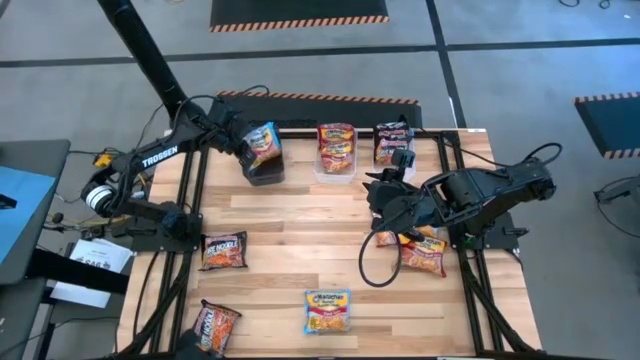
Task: Sort Maruchan noodles
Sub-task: Put the blue noodle pack into the black bin, then put the red noodle pack into the left transparent bin
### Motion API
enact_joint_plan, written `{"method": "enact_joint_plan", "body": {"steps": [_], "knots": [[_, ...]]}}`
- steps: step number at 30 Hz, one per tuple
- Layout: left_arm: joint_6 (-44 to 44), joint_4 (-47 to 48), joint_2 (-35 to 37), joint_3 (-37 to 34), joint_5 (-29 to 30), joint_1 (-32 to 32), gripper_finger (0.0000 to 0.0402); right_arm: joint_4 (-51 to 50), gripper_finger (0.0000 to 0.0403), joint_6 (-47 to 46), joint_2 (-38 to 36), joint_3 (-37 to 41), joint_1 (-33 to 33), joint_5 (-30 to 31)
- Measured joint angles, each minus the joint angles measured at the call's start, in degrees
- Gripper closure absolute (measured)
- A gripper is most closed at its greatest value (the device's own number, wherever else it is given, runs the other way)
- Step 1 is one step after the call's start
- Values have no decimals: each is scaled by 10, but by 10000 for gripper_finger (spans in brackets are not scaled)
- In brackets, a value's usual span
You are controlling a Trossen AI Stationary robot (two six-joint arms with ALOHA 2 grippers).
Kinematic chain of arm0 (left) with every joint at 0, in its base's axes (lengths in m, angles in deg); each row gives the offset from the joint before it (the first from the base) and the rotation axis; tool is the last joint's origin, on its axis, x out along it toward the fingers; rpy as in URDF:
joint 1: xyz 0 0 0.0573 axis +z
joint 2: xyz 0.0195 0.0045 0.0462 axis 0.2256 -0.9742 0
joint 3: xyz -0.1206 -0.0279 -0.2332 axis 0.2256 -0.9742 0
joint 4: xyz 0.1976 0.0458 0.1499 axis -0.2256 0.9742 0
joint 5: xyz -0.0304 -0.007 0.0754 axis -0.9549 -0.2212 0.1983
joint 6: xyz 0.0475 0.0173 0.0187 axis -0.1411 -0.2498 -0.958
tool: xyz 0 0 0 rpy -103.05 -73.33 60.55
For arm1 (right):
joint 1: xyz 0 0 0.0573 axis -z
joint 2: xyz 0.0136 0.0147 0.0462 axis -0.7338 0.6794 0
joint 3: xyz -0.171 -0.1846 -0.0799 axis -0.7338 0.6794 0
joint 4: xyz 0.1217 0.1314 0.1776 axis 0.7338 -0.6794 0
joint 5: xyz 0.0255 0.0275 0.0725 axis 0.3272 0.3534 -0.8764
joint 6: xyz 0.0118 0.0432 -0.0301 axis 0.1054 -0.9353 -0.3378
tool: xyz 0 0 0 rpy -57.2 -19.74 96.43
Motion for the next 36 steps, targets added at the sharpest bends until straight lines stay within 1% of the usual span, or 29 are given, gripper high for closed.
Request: {"method": "enact_joint_plan", "body": {"steps": [3, 7, 11, 13, 16, 19, 22, 26, 31, 36], "knots": [[0, 1, 0, 0, 23, 0, 402, 0, 276, 0, 0, 0, 0, 0], [-14, 2, 0, 0, 19, 0, 401, 0, 276, 1, 0, 0, 0, 0], [-16, 3, 0, 0, -20, 0, 397, 0, 276, 1, 0, 0, 0, 0], [-15, 4, 0, 0, -33, 0, 385, 0, 276, 1, 0, 0, 0, 0], [-15, 8, 0, 0, -35, 0, 358, 0, 276, 1, 0, 0, 0, 0], [-18, 4, 0, 0, -21, 0, 328, 0, 276, 1, 0, 0, 0, 0], [-15, 5, 0, 0, 5, 0, 302, 0, 276, 1, 0, 0, 0, 0], [-15, 4, 0, 0, 15, 0, 279, 0, 276, 0, 0, 0, 0, 0], [-8, 7, 0, 5, 13, 0, 275, -3, 276, 0, 0, 0, 0, 0], [29, 15, 5, 46, 1, 0, 278, -11, 276, 0, 0, 0, 0, 0]]}}
